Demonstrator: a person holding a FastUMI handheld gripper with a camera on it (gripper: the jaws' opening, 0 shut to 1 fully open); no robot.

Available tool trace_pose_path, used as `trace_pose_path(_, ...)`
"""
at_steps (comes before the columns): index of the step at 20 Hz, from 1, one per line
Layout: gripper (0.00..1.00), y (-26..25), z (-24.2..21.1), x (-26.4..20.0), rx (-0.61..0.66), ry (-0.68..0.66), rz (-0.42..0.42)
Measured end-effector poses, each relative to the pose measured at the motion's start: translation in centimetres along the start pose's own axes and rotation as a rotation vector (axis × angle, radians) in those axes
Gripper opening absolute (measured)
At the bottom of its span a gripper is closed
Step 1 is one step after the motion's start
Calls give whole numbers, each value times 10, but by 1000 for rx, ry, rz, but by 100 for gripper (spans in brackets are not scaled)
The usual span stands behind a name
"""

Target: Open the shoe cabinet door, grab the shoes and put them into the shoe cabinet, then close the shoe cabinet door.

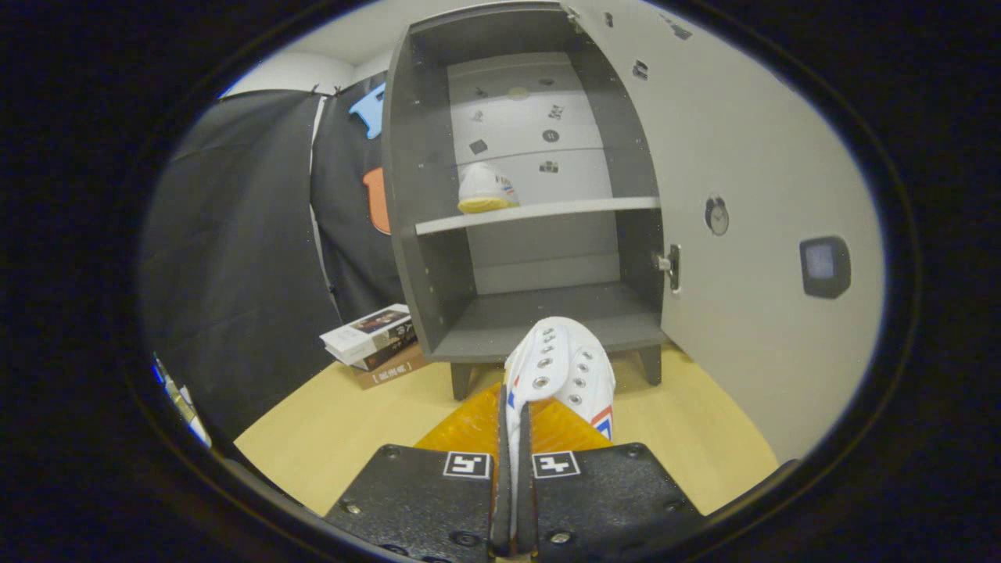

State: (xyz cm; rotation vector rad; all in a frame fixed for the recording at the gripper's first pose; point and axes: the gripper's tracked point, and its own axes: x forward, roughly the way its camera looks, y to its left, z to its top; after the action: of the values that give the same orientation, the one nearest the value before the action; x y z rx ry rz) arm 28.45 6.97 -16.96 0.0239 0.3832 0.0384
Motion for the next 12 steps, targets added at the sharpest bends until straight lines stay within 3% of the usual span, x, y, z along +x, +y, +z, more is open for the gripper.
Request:
trace_pose_path(5, 6, 6, 71, -4, -3, -101, 29)
trace_pose_path(12, 7, -6, 175, 25, -32, -212, 34)
